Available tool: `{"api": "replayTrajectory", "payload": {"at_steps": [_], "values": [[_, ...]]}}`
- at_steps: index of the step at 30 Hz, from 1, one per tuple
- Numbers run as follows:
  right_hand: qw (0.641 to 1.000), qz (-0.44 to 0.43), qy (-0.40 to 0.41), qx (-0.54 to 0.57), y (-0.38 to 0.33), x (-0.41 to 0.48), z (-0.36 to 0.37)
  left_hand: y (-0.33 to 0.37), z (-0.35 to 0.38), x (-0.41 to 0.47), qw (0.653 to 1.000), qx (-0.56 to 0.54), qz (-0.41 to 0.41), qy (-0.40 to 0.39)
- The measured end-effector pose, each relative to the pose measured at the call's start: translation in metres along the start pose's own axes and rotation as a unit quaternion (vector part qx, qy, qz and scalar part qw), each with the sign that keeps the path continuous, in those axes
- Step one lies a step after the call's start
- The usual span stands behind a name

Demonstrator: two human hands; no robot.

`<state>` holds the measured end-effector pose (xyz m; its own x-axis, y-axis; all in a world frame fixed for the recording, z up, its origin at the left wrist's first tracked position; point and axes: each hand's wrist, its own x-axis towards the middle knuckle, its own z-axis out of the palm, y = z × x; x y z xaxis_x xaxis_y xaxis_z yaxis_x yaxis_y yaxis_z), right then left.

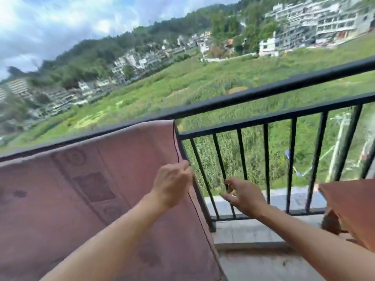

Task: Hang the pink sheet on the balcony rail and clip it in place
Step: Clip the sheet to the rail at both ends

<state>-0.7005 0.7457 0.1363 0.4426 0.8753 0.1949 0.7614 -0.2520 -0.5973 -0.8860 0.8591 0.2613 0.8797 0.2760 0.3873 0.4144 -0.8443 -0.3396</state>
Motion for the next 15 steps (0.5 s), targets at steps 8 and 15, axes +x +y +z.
{"api": "replayTrajectory", "payload": {"at_steps": [8, 15], "values": [[0.971, -0.08, -0.072, 0.212, -0.108, 0.108, -0.002, -0.083, -0.092, 0.07, 0.991, 0.057, -0.109, -0.061], [0.944, -0.111, -0.017, 0.309, -0.108, 0.145, 0.009, -0.105, -0.086, 0.142, 0.943, 0.081, -0.15, -0.286]]}}
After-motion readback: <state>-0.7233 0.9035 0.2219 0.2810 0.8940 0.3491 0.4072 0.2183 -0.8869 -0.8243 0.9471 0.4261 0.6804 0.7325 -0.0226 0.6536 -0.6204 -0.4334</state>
